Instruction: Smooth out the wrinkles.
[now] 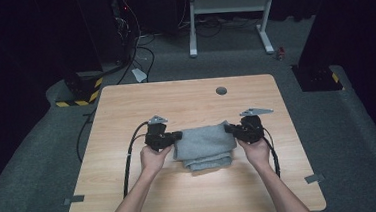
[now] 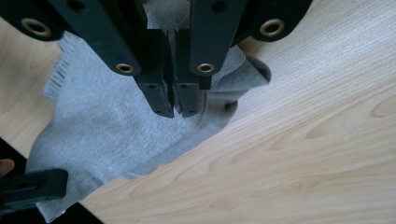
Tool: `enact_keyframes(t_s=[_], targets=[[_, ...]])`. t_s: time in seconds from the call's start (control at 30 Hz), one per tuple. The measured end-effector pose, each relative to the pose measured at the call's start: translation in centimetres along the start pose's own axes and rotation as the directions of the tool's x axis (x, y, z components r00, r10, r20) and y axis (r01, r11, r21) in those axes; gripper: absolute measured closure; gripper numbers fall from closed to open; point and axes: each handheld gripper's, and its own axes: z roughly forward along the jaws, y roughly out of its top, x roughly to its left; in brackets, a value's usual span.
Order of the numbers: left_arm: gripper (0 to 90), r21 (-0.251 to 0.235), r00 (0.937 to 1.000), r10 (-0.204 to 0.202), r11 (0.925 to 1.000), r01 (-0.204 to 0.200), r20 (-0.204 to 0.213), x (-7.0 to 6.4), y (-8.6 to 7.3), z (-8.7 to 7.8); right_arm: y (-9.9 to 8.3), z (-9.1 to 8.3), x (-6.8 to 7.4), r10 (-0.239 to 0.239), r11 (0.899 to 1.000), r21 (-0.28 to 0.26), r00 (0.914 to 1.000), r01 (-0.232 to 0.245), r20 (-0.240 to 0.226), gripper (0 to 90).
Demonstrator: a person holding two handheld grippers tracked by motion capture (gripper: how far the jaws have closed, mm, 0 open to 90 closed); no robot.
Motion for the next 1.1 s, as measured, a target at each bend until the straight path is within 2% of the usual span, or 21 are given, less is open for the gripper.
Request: enact_keyframes(t_s=[0.2,0.27,0.47,0.5,0.57,0.63,0.67,0.77,0.83,0.87,0.9,0.97,1.1], targets=[[86.0,-0.019,0.9999,0.014,0.9997,-0.013,0.007,-0.8,-0.5,-0.7,-0.1,-1.1,0.7,-0.033,0.999,-0.019,0.9994,0.032,-0.014,84.8],[85.9,-0.020,0.9999,0.007,0.9998,-0.006,0.015,-1.0,-0.7,-0.9,-0.1,-1.1,0.9,-0.041,0.999,-0.016,0.9991,0.041,-0.014,84.7],[85.9,-0.034,0.9994,0.030,0.9990,-0.029,0.016,-2.0,-1.5,-1.5,-0.6,-1.2,0.8,-0.046,0.999,-0.011,0.9989,0.046,-0.011,84.7],[85.9,-0.033,0.9992,0.035,0.9989,-0.034,0.017,-2.0,-1.6,-1.5,-0.8,-1.2,0.7,-0.038,0.999,-0.012,0.9992,0.038,-0.013,84.7],[85.8,-0.023,0.9995,0.019,0.9996,-0.019,0.026,-2.2,-2.0,-1.6,-1.0,-1.2,0.5,-0.032,0.999,-0.011,0.9993,0.031,-0.020,84.7],[85.8,0.003,0.9993,0.034,0.9994,-0.034,0.013,-2.4,-2.5,-1.3,-1.2,-1.1,0.6,-0.040,0.999,0.001,0.9990,0.040,-0.021,84.7],[85.8,0.015,0.9992,0.040,0.9991,-0.040,0.009,-2.3,-2.7,-1.1,-1.3,-1.0,0.7,-0.049,0.999,0.013,0.9986,0.049,-0.019,84.7],[86.1,0.038,0.9998,0.020,0.9991,-0.021,0.002,-1.8,-3.0,-0.5,-1.5,-0.7,0.9,-0.056,0.998,0.021,0.9981,0.056,-0.026,84.7],[86.2,0.063,0.9994,0.025,0.9978,-0.023,-0.024,-1.4,-2.9,0.3,-1.5,-0.5,1.1,-0.057,0.998,0.036,0.9980,0.058,-0.027,84.7],[86.3,0.063,0.9994,0.025,0.9978,-0.023,-0.024,-1.4,-2.9,0.3,-1.5,-0.4,1.2,-0.059,0.997,0.040,0.9979,0.060,-0.027,84.7],[86.3,0.084,0.9991,0.016,0.9964,-0.013,-0.039,-0.7,-2.6,1.1,-1.4,-0.3,1.2,-0.063,0.997,0.039,0.9977,0.064,-0.026,84.7],[86.5,0.094,0.9986,0.003,0.9956,0.002,-0.052,0.0,-2.3,1.8,-1.2,-0.1,1.3,-0.061,0.997,0.045,0.9979,0.062,-0.022,84.7],[86.5,0.114,0.9967,0.009,0.9935,0.000,-0.080,0.8,-1.4,2.6,-1.2,0.4,1.3,-0.052,0.997,0.057,0.9985,0.053,-0.014,84.7]])
